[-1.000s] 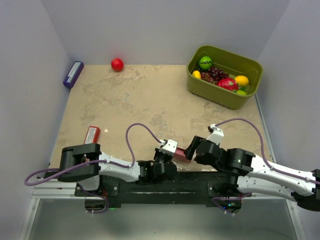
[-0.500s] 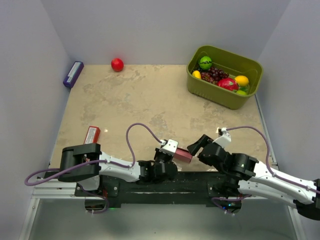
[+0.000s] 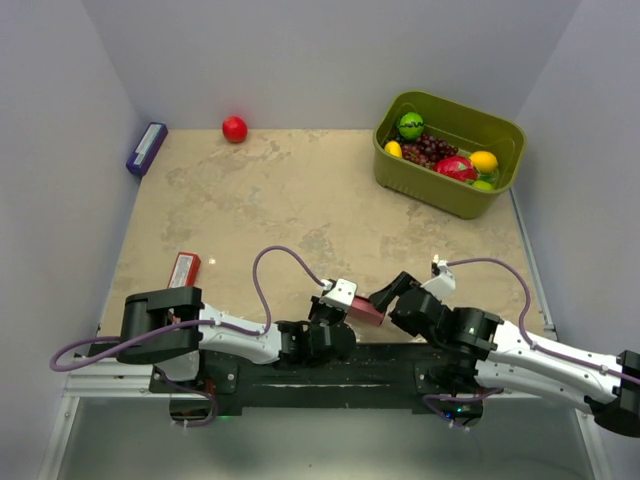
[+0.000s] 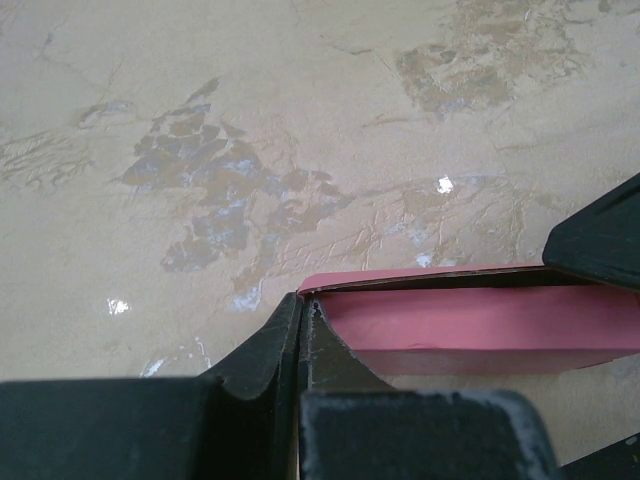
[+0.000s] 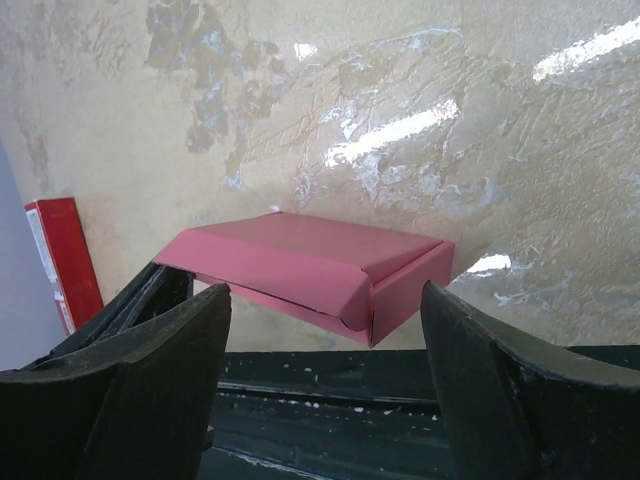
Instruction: Fold the paper box
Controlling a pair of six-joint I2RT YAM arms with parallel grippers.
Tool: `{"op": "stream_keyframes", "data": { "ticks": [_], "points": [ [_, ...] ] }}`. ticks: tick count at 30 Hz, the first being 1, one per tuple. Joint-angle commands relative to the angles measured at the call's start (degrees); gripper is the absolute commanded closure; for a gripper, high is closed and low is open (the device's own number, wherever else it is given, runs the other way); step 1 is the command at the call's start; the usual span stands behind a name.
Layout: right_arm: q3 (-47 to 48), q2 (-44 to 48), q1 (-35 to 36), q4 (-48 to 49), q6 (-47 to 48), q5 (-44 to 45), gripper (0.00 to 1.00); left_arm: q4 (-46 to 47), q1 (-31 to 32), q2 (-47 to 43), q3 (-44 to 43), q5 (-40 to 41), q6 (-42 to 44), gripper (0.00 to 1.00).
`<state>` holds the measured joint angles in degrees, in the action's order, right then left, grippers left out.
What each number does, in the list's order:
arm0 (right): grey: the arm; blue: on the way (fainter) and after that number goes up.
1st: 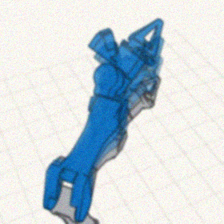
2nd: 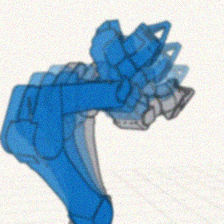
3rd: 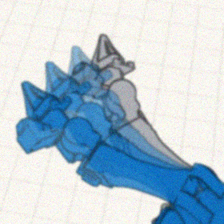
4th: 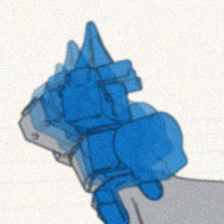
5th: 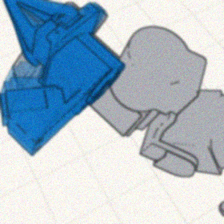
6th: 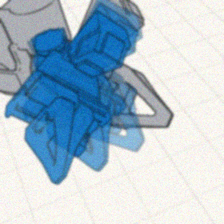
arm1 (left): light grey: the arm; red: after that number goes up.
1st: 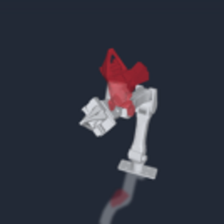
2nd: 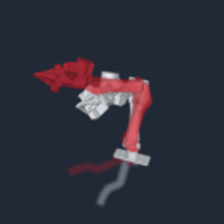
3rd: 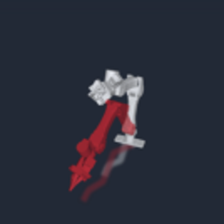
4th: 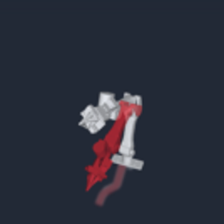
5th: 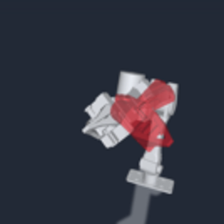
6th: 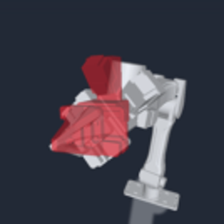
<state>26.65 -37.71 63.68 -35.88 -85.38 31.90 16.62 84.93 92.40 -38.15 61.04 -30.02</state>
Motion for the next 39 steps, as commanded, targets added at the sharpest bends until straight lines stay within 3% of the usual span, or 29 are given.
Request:
{"op": "stream_keyframes", "data": {
  "ticks": [1,27,39],
  "points": [
    [-1.2,0.5,-0.1,1.8,-3.9,1.9,0.20,-12.8,1.6,5.2,3.4,-14.2,-3.1,1.00],
    [-5.3,1.5,-0.1,4.9,-8.7,2.0,0.23,-12.5,1.6,5.7,3.3,-14.5,-3.0,1.00],
    [-7.1,-1.4,0.0,9.7,-9.8,-0.7,0.44,-12.5,1.9,5.9,2.8,-14.6,-2.8,1.00]
  ]
}}
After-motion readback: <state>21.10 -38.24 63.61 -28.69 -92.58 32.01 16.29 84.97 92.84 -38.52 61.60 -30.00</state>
